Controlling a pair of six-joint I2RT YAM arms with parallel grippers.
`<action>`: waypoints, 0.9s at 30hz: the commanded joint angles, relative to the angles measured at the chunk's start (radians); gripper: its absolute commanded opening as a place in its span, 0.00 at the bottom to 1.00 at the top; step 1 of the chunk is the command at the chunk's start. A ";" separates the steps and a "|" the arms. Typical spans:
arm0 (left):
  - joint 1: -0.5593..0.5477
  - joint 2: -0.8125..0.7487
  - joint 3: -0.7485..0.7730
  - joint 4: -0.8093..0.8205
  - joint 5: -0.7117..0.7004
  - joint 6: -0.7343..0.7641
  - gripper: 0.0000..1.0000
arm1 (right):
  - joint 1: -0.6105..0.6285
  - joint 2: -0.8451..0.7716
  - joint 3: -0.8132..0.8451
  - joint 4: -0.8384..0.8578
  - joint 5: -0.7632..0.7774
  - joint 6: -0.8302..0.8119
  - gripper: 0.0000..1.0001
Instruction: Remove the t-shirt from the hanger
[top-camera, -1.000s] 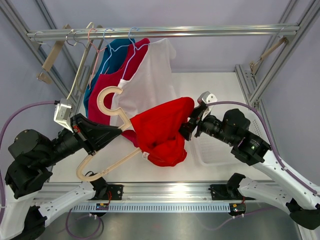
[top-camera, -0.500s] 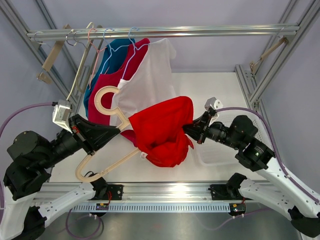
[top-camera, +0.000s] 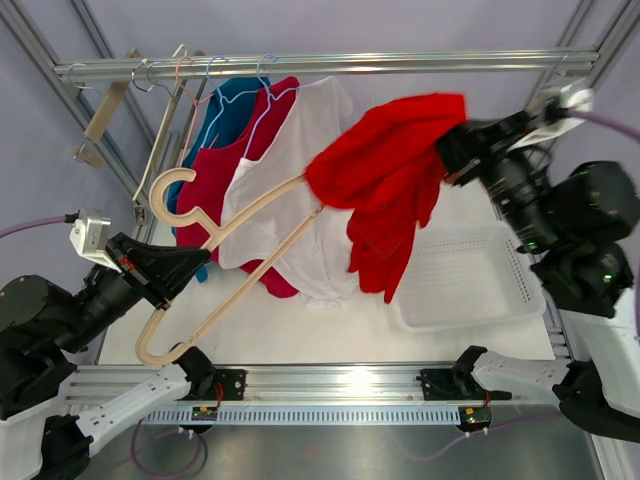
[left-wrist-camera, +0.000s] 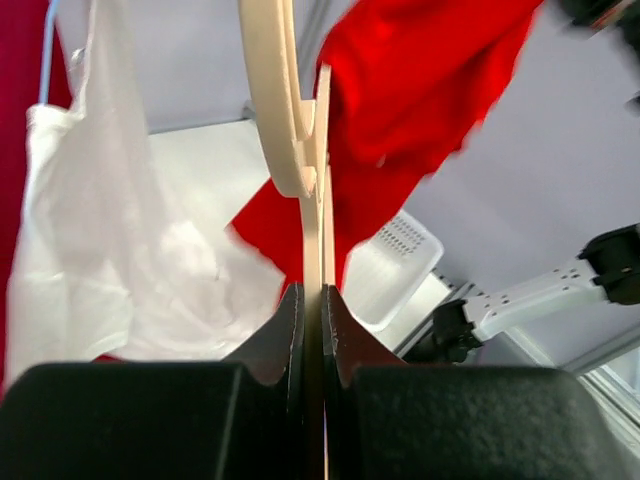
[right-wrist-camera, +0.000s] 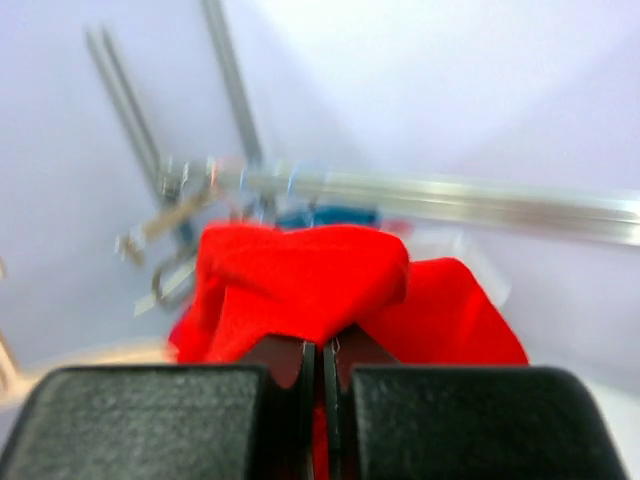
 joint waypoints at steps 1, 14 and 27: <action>0.002 -0.014 -0.017 -0.043 -0.090 0.047 0.00 | -0.008 0.063 0.294 -0.047 0.178 -0.124 0.00; 0.002 -0.014 -0.053 -0.037 -0.059 0.037 0.00 | -0.014 0.151 0.349 -0.100 0.414 -0.278 0.00; 0.002 0.055 -0.071 0.031 0.062 -0.012 0.00 | -0.098 -0.286 -0.467 0.032 0.542 -0.102 0.00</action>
